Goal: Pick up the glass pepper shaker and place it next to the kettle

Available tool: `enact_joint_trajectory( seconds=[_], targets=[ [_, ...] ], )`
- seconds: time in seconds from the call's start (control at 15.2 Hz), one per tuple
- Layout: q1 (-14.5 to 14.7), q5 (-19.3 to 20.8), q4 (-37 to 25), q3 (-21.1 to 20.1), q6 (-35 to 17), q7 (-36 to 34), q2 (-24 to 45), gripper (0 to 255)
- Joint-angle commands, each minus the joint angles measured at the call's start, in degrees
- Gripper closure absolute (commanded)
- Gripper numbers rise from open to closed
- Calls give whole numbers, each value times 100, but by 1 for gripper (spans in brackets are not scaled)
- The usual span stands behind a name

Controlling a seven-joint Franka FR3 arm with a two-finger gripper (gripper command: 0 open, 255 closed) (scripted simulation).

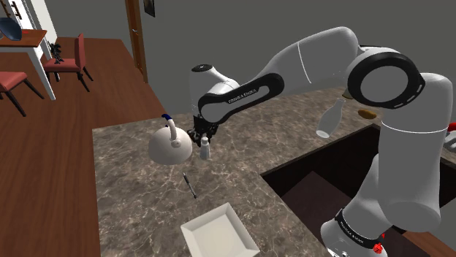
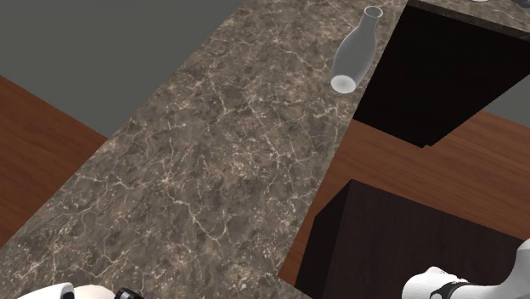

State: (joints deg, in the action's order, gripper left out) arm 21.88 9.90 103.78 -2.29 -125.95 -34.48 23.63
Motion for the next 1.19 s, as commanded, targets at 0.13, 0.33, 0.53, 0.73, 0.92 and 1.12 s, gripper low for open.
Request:
enact_joint_trajectory(
  seconds=[0.13,0.33,0.53,0.73,0.92,1.12],
  targets=[
    [1,1,-1,0,-5,-2,4,255],
    [1,1,-1,0,-5,-2,4,0],
    [1,1,-1,0,-5,-2,4,0],
    [18,-35,-134,-24,312,20,-179,0],
    [35,-64,-281,-43,603,40,-322,0],
    [35,-64,-281,-43,603,40,-322,0]
  ],
)
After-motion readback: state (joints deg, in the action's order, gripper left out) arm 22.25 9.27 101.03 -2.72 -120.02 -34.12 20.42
